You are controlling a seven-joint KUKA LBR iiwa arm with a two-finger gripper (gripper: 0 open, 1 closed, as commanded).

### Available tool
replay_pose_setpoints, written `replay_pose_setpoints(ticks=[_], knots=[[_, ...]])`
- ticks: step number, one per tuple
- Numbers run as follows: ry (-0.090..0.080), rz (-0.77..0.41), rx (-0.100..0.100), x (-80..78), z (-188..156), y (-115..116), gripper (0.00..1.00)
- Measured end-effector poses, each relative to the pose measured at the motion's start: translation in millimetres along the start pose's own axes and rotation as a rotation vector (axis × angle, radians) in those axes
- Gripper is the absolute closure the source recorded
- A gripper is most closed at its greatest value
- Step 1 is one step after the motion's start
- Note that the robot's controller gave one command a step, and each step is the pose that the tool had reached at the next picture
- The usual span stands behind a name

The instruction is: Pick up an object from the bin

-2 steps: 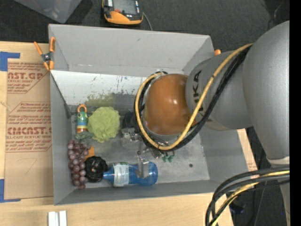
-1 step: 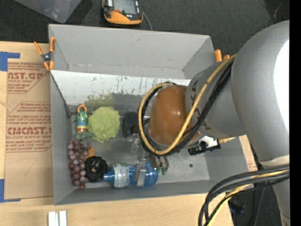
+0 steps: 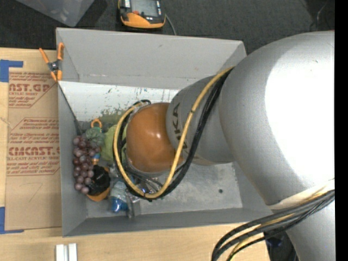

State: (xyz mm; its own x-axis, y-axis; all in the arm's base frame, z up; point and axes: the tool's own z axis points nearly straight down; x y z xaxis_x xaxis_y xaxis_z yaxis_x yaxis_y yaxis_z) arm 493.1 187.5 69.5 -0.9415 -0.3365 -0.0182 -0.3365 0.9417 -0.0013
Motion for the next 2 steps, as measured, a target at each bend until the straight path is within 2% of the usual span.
replay_pose_setpoints(ticks=[1,2], knots=[[0.017,0.559,0.004,48.6,-0.8,-102.4,1.0],[0.017,0.558,0.002,48.2,-0.7,-101.3,1.0]])
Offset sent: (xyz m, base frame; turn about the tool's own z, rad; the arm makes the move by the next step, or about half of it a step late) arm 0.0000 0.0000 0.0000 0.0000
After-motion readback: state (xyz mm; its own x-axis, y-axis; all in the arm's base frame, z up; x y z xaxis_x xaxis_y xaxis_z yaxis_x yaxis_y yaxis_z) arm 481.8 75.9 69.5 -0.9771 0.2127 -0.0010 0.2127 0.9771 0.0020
